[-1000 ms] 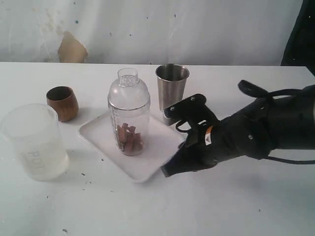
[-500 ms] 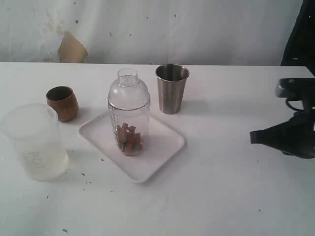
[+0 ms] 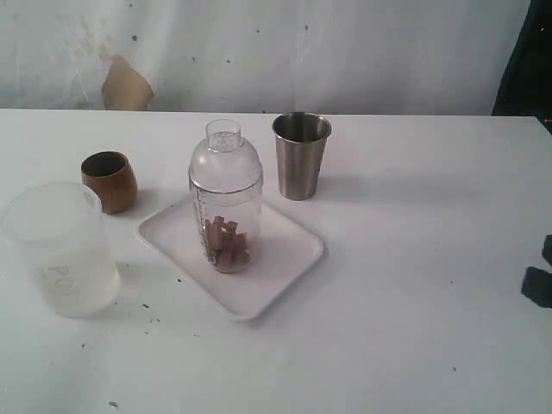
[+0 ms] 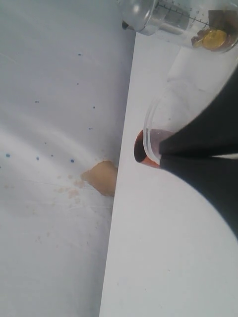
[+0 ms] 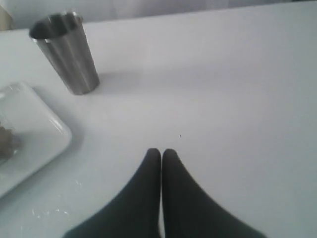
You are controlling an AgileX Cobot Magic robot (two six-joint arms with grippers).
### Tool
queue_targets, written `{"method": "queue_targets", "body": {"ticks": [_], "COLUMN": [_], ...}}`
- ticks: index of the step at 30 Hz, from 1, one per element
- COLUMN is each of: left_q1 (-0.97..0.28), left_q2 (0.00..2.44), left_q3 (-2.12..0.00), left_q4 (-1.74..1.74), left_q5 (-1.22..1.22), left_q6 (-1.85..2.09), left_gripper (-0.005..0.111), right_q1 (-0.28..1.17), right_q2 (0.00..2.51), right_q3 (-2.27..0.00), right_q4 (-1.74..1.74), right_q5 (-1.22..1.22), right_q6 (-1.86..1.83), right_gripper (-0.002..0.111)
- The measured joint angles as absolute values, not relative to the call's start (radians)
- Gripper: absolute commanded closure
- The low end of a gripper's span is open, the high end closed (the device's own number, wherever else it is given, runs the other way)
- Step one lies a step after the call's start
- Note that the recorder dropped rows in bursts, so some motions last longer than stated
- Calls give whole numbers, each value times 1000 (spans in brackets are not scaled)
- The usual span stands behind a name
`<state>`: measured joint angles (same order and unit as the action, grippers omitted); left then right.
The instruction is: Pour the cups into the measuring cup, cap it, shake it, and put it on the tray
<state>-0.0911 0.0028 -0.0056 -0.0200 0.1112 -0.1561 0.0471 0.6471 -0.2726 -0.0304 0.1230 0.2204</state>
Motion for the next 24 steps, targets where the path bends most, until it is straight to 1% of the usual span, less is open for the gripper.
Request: {"method": "queue_targets", "body": {"ticks": [8, 14, 20, 24], "left_q1": [-91, -91, -91, -91], "left_q2": [3, 3, 3, 3], "left_q3": [-6, -6, -6, -6], "left_q4": [-20, -20, -20, -20], "left_q5": [111, 111, 111, 111], "left_q6": [-156, -156, -156, -156], "left_gripper": [107, 107, 107, 107], "right_q1": [47, 47, 47, 47], "right_q2": [368, 227, 105, 24], "right_q3": [-186, -128, -34, -6], "right_q4": [-30, -30, -30, -30], "right_q5": [79, 38, -54, -65], "right_q6": [227, 228, 228, 228], "right_gripper": [108, 108, 108, 108]}}
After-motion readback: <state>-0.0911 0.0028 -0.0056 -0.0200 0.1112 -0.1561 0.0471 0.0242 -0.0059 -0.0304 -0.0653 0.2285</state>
